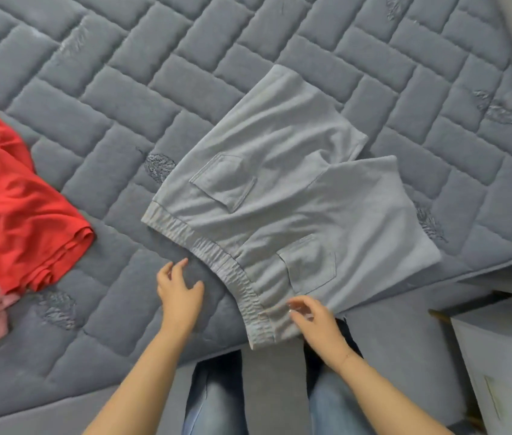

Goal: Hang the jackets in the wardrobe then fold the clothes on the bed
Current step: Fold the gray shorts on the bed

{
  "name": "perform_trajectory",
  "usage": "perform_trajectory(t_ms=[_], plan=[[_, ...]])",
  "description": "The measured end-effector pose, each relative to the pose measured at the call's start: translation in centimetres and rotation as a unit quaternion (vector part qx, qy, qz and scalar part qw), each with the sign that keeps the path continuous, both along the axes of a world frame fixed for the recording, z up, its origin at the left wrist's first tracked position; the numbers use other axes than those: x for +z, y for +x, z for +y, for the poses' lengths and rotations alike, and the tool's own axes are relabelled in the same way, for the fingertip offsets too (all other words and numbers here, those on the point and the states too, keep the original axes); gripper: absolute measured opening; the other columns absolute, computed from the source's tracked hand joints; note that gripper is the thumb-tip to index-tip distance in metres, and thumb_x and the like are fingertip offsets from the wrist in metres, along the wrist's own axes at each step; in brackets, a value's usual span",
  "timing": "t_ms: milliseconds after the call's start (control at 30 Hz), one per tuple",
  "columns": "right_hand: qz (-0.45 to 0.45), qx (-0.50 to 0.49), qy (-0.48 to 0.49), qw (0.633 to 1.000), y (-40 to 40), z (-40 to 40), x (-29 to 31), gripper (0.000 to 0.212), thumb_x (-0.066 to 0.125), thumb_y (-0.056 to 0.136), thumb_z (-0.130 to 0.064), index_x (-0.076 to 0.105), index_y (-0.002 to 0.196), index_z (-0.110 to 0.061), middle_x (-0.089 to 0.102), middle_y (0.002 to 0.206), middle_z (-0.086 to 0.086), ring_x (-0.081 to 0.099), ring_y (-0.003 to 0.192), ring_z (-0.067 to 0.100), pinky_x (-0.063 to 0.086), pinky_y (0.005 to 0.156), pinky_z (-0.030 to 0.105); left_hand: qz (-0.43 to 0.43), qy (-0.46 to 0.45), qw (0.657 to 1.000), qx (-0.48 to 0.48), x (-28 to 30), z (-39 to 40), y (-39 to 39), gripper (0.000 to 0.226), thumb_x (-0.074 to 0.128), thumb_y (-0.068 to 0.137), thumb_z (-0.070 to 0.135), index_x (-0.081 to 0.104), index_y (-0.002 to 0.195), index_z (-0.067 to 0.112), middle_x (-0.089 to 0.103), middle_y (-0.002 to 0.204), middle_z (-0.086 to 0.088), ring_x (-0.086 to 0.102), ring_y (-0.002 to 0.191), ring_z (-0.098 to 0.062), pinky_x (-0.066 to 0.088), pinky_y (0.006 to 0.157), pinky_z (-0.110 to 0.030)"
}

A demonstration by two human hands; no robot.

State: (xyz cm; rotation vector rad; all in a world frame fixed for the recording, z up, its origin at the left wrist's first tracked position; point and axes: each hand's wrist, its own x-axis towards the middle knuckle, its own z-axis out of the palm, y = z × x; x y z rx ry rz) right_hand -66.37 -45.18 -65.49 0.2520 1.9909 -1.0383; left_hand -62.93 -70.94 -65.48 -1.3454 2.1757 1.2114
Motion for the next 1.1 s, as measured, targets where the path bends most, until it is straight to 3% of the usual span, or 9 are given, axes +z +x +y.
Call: perform_trajectory(t_ms=[167, 267, 367, 467, 633, 733, 867, 967, 1100], plan=[[-0.077, -0.205, 0.028, 0.975, -5.1, 7.3, -0.3, 0.016, 0.053, 0.097, -0.005, 0.064, 0.107, -0.011, 0.066, 0.107, 0.012, 0.060, 0.096, 0.020, 0.049, 0.076, 0.026, -0.025, 0.079, 0.981, 0.178, 0.1, 9.9, 3.7, 0.048, 0.066, 0.091, 0.011, 0.050, 0.136, 0.008, 0.025, 0.150, -0.014, 0.037, 0.136, -0.030, 0.031, 0.114, -0.042], [-0.102, -0.299, 0.065, 0.947, -7.9, 11.6, -0.6, 0.018, 0.054, 0.097, -0.008, 0.056, 0.115, -0.007, 0.056, 0.113, 0.014, 0.054, 0.106, 0.025, 0.049, 0.080, 0.033, -0.058, 0.096, 0.936, 0.334, -0.7, 15.6, 4.7, 0.061, 0.072, 0.087, 0.015, 0.044, 0.141, 0.008, 0.026, 0.147, -0.017, 0.043, 0.129, -0.036, 0.034, 0.112, -0.046], [-0.126, -0.397, 0.061, 0.907, -11.4, 15.0, -0.6, 0.039, 0.058, 0.097, -0.016, 0.049, 0.134, -0.007, 0.044, 0.138, 0.012, 0.044, 0.130, 0.026, 0.045, 0.102, 0.041, -0.022, 0.219, 0.801, 0.557, -2.0, 19.5, 4.0, 0.066, 0.069, 0.090, 0.018, 0.036, 0.147, 0.013, 0.038, 0.148, -0.015, 0.044, 0.132, -0.032, 0.038, 0.110, -0.051], [-0.173, -0.443, 0.023, 0.879, -14.1, 17.0, -1.0, 0.048, 0.055, 0.099, -0.021, 0.042, 0.143, -0.012, 0.033, 0.155, 0.007, 0.033, 0.142, 0.024, 0.035, 0.112, 0.040, 0.054, 0.348, 0.664, 0.660, -2.9, 21.7, 3.1, 0.050, 0.062, 0.096, 0.024, 0.046, 0.143, 0.018, 0.051, 0.143, -0.005, 0.046, 0.134, -0.022, 0.035, 0.113, -0.047], [-0.221, -0.471, -0.043, 0.853, -15.6, 17.2, -1.5, 0.013, 0.051, 0.100, -0.031, 0.054, 0.102, -0.018, 0.057, 0.126, 0.002, 0.047, 0.131, 0.017, 0.032, 0.112, 0.032, 0.098, 0.313, 0.656, 0.680, -2.1, 23.0, 3.0, 0.043, 0.061, 0.096, 0.022, 0.052, 0.136, 0.011, 0.059, 0.133, -0.004, 0.056, 0.114, -0.017, 0.043, 0.099, -0.033], [-0.207, -0.488, -0.073, 0.845, -16.6, 16.6, -0.9, 0.013, 0.056, 0.097, -0.032, 0.055, 0.098, -0.019, 0.058, 0.091, 0.001, 0.057, 0.088, 0.015, 0.046, 0.096, 0.028, 0.138, 0.320, 0.625, 0.698, -0.6, 22.3, 2.7, 0.022, 0.056, 0.098, 0.012, 0.060, 0.119, 0.008, 0.067, 0.116, -0.007, 0.063, 0.100, -0.017, 0.051, 0.088, -0.031], [-0.152, -0.492, -0.160, 0.842, -19.6, 15.7, 1.4, 0.012, 0.053, 0.095, -0.027, 0.060, 0.102, -0.020, 0.064, 0.094, 0.001, 0.061, 0.080, 0.016, 0.048, 0.072, 0.026, 0.206, 0.341, 0.562, 0.725, 3.3, 20.4, 0.6, 0.011, 0.052, 0.098, 0.008, 0.063, 0.097, 0.008, 0.073, 0.085, -0.005, 0.064, 0.090, -0.015, 0.059, 0.059, -0.022], [-0.117, -0.463, -0.207, 0.854, -23.4, 13.2, 4.2, 0.013, 0.054, 0.093, -0.025, 0.061, 0.102, -0.019, 0.067, 0.092, 0.002, 0.063, 0.079, 0.016, 0.050, 0.068, 0.026, 0.255, 0.346, 0.540, 0.723, 6.3, 17.8, -2.0, 0.011, 0.052, 0.097, 0.006, 0.062, 0.096, 0.004, 0.069, 0.091, -0.007, 0.065, 0.090, -0.015, 0.060, 0.063, -0.023], [-0.113, -0.427, -0.257, 0.860, -29.0, 6.7, 7.7, 0.012, 0.057, 0.093, -0.025, 0.062, 0.094, -0.014, 0.067, 0.087, 0.006, 0.065, 0.080, 0.018, 0.053, 0.078, 0.029, 0.302, 0.340, 0.531, 0.715, 9.0, 12.2, -6.0, 0.016, 0.053, 0.097, 0.005, 0.059, 0.082, 0.006, 0.068, 0.064, -0.003, 0.066, 0.075, -0.011, 0.059, 0.060, -0.024]])
